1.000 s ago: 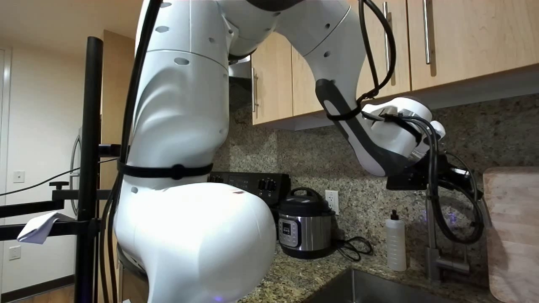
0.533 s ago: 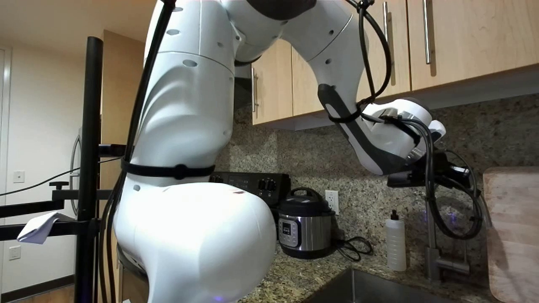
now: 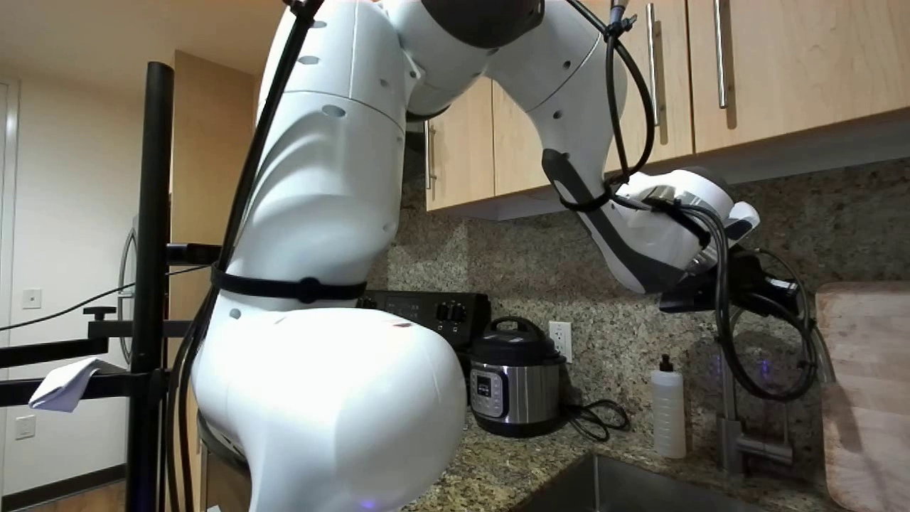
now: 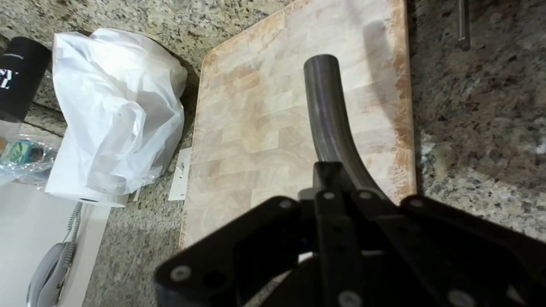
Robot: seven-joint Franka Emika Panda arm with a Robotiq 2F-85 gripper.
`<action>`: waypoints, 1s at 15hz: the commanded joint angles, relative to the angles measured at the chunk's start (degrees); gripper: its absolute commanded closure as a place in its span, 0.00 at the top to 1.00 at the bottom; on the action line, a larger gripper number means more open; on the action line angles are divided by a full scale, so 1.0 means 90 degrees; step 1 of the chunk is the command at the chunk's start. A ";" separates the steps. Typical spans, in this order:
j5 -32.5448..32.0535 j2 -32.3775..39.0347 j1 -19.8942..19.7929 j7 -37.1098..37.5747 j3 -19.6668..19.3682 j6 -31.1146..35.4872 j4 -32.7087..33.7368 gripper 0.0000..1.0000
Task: Push the faucet to the right side of the sink.
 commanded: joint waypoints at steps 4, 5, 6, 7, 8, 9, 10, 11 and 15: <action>0.0651 0.0393 -0.0036 -0.0676 0.0051 -0.0135 0.0497 0.00; 0.0705 0.0458 -0.0036 -0.0720 0.0056 -0.0177 0.0565 0.00; 0.0752 0.0516 -0.0036 -0.0762 0.0060 -0.0220 0.0632 0.00; 0.0734 0.0559 -0.0635 -0.0771 0.0691 -0.0325 0.0731 0.00; 0.0775 0.0610 -0.0700 -0.0796 0.0764 -0.0372 0.0802 0.00; 0.0779 0.0664 -0.0829 -0.0797 0.0905 -0.0438 0.0892 0.00; 0.0756 0.0711 -0.0936 -0.0774 0.1025 -0.0499 0.0975 0.00; 0.0746 0.0755 -0.1027 -0.0765 0.1123 -0.0530 0.1048 0.00; 0.0782 0.0937 -0.1249 -0.0805 0.1355 -0.0624 0.1304 0.00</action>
